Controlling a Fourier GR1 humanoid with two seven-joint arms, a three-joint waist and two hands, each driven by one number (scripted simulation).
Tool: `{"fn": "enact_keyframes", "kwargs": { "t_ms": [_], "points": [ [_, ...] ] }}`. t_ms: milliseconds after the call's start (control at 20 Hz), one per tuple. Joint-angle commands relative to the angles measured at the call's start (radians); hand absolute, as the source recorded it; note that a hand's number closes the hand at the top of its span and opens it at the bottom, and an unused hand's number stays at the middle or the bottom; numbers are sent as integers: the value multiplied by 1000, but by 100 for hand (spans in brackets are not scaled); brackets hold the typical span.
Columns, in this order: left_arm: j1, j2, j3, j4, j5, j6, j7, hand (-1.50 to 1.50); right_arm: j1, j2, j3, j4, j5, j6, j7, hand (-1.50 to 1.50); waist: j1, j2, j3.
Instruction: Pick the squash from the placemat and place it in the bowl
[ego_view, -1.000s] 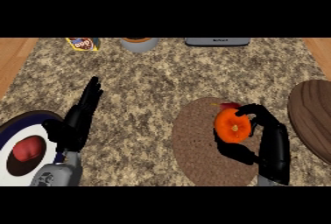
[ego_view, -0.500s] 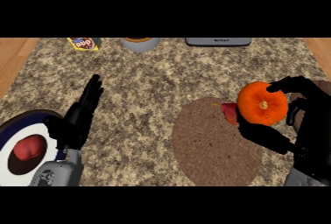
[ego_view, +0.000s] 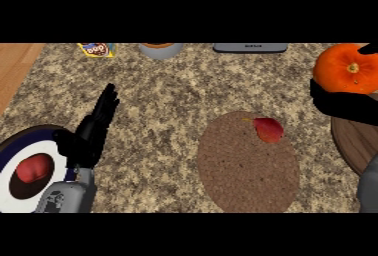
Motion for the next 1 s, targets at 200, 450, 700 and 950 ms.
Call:
{"fn": "enact_keyframes", "kwargs": {
  "t_ms": [200, 450, 700, 950],
  "points": [
    [-3, 17, 29, 24, 13, -25, -15, 0, 7, -143, -140, 194, -18, 15, -86, 150, 1, 2, 0],
    [59, -34, -26, -13, -38, 26, -32, 0, 117, -291, -250, 281, -57, 41, -237, 150, -3, 1, 1],
    [-30, 7, 37, 47, 6, -26, -26, 0, 141, -294, -285, 455, -13, -96, -318, 150, 0, 3, 1],
    [32, -19, -3, -6, -23, -7, -28, 0, 188, -313, -333, 669, -21, -230, -472, 150, 6, 3, 1]
  ]
}}
